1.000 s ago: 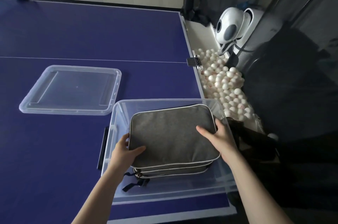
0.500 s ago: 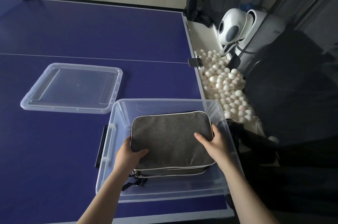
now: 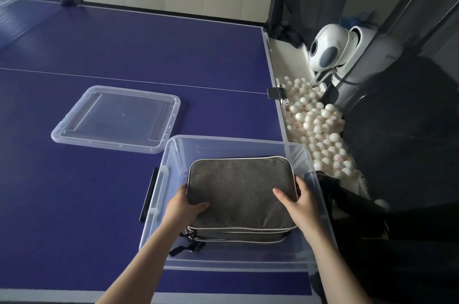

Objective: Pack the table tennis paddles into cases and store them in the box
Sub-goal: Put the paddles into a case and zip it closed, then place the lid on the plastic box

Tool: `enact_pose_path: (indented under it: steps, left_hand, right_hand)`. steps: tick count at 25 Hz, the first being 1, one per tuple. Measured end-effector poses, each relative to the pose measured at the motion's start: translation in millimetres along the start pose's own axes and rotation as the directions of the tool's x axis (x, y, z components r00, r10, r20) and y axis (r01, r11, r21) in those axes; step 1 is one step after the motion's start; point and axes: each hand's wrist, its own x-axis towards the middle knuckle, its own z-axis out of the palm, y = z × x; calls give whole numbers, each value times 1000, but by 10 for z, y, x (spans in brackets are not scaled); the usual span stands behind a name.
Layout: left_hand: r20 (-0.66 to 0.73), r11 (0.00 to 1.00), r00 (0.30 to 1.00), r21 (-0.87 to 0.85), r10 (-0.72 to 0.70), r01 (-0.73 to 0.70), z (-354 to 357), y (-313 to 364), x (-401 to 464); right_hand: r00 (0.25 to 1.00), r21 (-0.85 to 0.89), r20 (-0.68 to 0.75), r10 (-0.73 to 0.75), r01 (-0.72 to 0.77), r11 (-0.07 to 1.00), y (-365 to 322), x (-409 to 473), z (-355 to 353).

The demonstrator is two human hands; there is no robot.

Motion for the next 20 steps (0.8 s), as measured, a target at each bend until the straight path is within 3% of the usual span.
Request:
enact_pose_path:
  steps: [5,11,14,17,20]
  left_hand:
    - [-84,990,986,10,143,-143,-161,164,-45]
    - [-262,940,907,1,330,-342,-730,230,-43]
    - [-309,939,890,27,335,-344,-1116,34,45]
    - [-284,950,907,72,311,-303,-1615,-345,201]
    - [-256,957,925,144,280,-250,-2167,-778,363]
  right_hand:
    - [988,-97,-122,-98,87,992,-108,-8,5]
    - [932,-262,-182,-315,263,929,-537,-53,340]
    - [913,-360,-130,-387,320,876,-788,-106,680]
    - [939,-210,-57,-340,321,923,-1098,-216,1244]
    - [932,-246,-34,-362,343,907,-1387,-305,1802]
